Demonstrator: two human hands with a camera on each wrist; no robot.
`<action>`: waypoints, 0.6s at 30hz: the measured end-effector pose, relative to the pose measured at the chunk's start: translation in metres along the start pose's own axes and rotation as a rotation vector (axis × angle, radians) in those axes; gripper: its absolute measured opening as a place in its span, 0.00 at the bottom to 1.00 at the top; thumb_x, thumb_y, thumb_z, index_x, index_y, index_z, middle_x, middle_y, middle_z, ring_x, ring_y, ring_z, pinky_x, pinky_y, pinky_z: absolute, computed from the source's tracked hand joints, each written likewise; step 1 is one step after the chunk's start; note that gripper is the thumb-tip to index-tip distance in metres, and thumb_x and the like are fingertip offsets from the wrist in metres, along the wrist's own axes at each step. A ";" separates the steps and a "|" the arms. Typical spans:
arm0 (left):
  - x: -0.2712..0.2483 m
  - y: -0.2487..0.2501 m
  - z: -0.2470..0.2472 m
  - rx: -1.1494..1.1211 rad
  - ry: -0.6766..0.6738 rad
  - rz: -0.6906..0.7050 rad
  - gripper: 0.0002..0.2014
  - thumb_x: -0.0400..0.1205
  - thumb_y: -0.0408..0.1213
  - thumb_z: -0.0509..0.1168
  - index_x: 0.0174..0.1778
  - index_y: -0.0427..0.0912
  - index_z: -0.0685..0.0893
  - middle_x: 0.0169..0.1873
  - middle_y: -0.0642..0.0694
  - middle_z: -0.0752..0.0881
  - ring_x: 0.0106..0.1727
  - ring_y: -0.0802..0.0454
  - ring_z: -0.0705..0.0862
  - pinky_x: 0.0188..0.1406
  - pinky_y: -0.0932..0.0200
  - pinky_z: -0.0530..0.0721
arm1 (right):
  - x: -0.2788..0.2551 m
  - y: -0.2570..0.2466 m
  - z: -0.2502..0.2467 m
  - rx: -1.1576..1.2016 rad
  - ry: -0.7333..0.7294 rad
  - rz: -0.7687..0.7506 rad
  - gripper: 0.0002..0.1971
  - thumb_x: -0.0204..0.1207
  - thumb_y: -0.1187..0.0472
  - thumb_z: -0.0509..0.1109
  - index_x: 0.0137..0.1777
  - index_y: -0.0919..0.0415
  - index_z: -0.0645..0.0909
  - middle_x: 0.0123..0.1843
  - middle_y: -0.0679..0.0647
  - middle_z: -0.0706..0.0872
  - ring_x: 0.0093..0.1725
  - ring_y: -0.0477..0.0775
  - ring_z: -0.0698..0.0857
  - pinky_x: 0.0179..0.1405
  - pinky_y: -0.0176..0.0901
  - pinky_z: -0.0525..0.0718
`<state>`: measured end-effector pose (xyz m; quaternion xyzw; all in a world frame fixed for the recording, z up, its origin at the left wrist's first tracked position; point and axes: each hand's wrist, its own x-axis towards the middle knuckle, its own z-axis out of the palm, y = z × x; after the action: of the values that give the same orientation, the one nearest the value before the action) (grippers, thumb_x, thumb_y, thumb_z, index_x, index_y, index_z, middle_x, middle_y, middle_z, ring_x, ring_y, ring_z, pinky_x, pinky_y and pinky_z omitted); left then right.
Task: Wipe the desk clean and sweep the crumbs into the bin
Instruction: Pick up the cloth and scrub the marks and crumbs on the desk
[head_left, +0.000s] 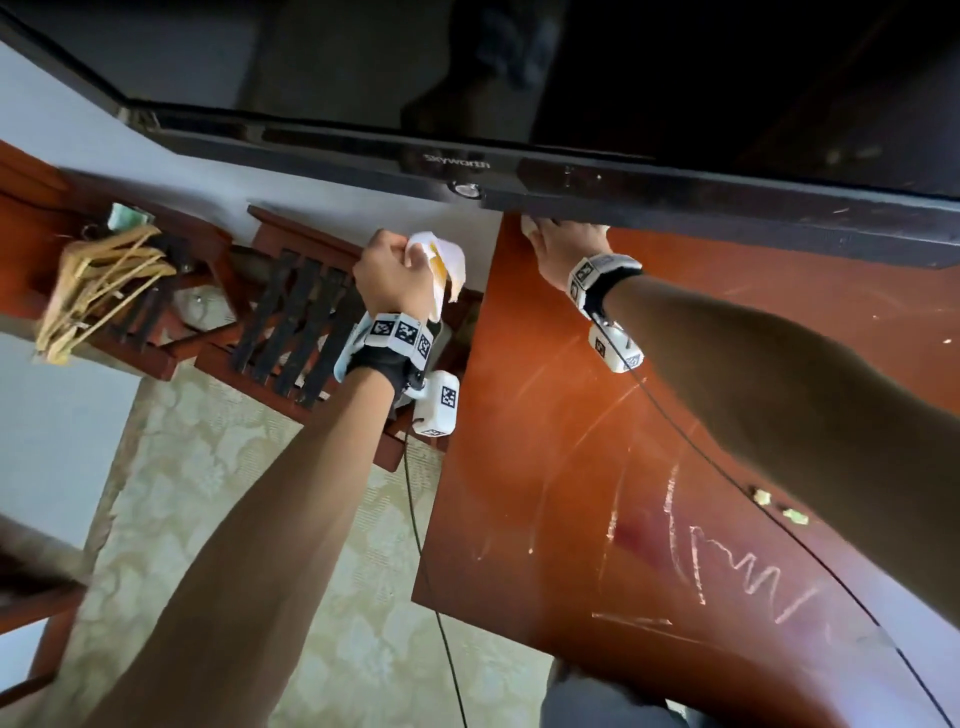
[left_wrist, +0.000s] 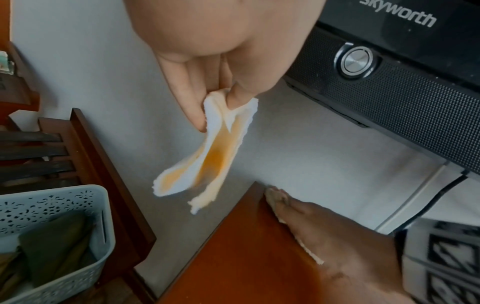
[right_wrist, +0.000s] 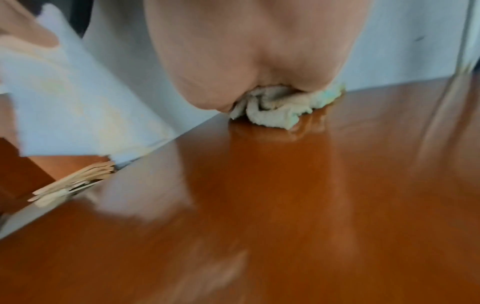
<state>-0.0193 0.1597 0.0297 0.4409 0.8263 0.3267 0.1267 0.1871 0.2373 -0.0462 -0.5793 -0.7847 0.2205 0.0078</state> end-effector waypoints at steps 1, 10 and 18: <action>0.000 0.000 -0.001 0.014 -0.003 -0.012 0.06 0.83 0.34 0.71 0.49 0.34 0.89 0.46 0.39 0.93 0.46 0.45 0.91 0.41 0.67 0.77 | -0.006 -0.007 0.012 -0.055 -0.014 -0.022 0.26 0.87 0.47 0.47 0.85 0.48 0.58 0.84 0.55 0.66 0.83 0.64 0.65 0.80 0.67 0.64; 0.018 0.048 0.021 0.115 -0.078 0.023 0.12 0.81 0.37 0.67 0.48 0.32 0.92 0.47 0.34 0.92 0.51 0.37 0.90 0.48 0.53 0.80 | -0.134 -0.008 0.053 -0.206 -0.201 -0.470 0.30 0.88 0.45 0.47 0.88 0.45 0.46 0.89 0.45 0.44 0.88 0.54 0.41 0.86 0.61 0.44; -0.045 0.029 0.047 0.255 -0.306 0.548 0.08 0.87 0.38 0.65 0.54 0.39 0.87 0.44 0.39 0.89 0.43 0.40 0.87 0.38 0.52 0.80 | -0.091 0.066 0.000 -0.102 -0.101 0.008 0.30 0.87 0.47 0.40 0.88 0.47 0.43 0.90 0.47 0.44 0.88 0.56 0.41 0.85 0.64 0.45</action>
<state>0.0489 0.1551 0.0101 0.7029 0.6827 0.1725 0.1007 0.2771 0.1692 -0.0480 -0.5702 -0.7919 0.2094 -0.0623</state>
